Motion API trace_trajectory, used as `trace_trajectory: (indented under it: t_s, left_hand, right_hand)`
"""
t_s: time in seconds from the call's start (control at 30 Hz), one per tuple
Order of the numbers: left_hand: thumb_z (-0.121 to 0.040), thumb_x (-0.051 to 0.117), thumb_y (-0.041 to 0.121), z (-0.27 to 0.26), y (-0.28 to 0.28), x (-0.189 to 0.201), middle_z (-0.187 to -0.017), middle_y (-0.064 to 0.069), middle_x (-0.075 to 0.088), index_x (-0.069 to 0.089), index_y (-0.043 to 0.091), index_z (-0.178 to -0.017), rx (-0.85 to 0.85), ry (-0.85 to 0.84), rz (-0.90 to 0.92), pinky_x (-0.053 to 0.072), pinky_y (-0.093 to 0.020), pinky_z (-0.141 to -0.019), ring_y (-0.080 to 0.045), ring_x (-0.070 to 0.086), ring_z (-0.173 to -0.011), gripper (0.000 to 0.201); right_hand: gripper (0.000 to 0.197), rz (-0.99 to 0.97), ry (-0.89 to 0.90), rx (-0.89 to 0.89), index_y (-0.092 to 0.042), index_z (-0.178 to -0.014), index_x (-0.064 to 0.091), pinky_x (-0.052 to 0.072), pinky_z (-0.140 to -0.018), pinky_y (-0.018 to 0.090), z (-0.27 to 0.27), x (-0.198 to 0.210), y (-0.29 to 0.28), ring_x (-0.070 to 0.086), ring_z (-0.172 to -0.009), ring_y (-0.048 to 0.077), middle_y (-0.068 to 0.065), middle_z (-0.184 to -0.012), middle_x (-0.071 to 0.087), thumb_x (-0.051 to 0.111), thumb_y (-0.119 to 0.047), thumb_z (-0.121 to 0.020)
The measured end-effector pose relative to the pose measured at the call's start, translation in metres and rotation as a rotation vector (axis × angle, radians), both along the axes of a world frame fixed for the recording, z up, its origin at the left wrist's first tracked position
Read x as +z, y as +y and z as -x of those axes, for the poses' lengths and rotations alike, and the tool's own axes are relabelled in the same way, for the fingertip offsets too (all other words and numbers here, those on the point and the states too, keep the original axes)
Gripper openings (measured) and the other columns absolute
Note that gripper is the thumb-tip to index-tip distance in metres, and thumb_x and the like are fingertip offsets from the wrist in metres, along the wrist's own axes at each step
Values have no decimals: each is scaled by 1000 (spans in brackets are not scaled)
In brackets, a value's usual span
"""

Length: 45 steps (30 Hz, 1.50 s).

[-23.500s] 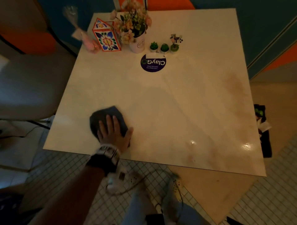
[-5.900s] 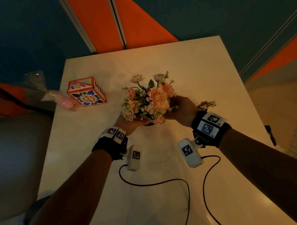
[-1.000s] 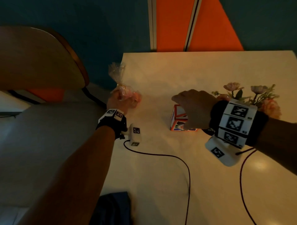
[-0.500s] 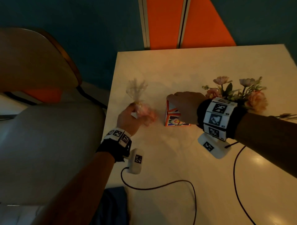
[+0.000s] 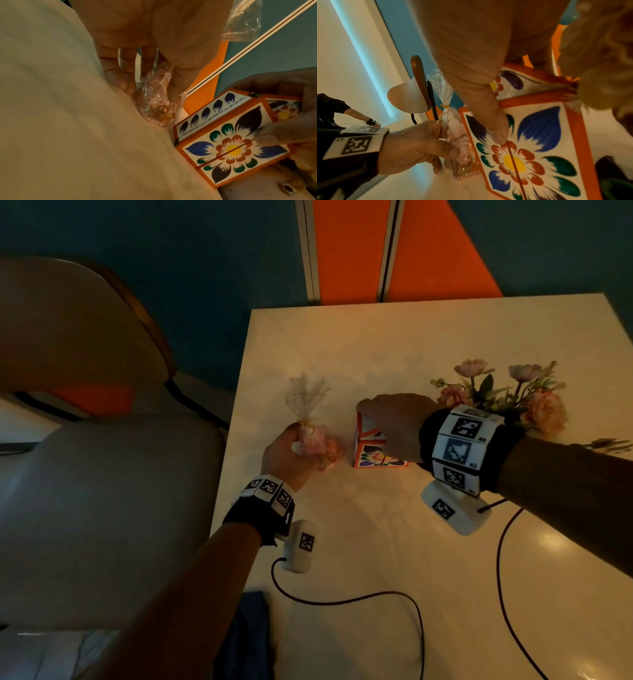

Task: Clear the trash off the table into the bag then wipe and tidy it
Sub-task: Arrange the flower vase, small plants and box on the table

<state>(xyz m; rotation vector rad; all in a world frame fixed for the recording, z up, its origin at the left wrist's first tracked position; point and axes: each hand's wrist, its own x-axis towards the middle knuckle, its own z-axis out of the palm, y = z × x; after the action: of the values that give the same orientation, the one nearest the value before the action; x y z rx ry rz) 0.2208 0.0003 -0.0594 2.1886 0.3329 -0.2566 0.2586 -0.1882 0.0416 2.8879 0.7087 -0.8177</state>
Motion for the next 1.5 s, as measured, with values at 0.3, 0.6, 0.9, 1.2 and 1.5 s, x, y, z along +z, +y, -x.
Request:
trace_trajectory:
  t_s: [0.3, 0.6, 0.9, 1.2, 1.5]
  left_hand:
    - [-69, 78, 34, 2, -2, -6, -100, 15, 62, 55, 43, -108, -19, -41, 1, 46, -22, -82, -8, 59, -95, 46]
    - [-70, 74, 43, 1, -4, -7, -103, 15, 60, 53, 37, -121, -62, -34, -107, 40, -17, -79, -6, 57, -96, 55]
    - [-75, 74, 35, 5, -10, 3, -110, 8, 63, 55, 33, -121, -29, -34, -143, 44, -26, -89, -14, 58, -100, 49]
    - [-75, 74, 39, 22, -4, 26, -99, 13, 59, 61, 23, -109, -12, 11, -184, 41, -26, -81, -10, 55, -91, 40]
    - [-75, 75, 31, 64, -33, 103, -74, 8, 61, 64, 17, -80, -238, -467, -352, 43, -13, -59, -5, 54, -62, 18]
  right_hand:
    - [61, 12, -22, 15, -16, -139, 34, 52, -89, 46, -1, -2, 0, 57, -110, 35, 10, -128, 52, 64, -15, -86]
    - [56, -22, 1, -8, -18, -135, 40, 52, -88, 42, -1, -1, -3, 57, -110, 32, 8, -127, 54, 62, -10, -85]
    - [54, -40, -24, 10, -15, -134, 40, 51, -85, 40, 0, -3, -5, 57, -107, 34, 12, -122, 55, 62, -11, -85]
    - [76, -250, -218, 75, -17, -145, 31, 37, -106, 45, 31, 39, -17, 40, -130, 31, 8, -145, 41, 71, -32, -82]
    - [21, -637, 238, -407, -32, -84, 57, 43, -63, 14, 155, -9, -147, 59, -80, 5, -9, -84, 62, 76, -24, -79]
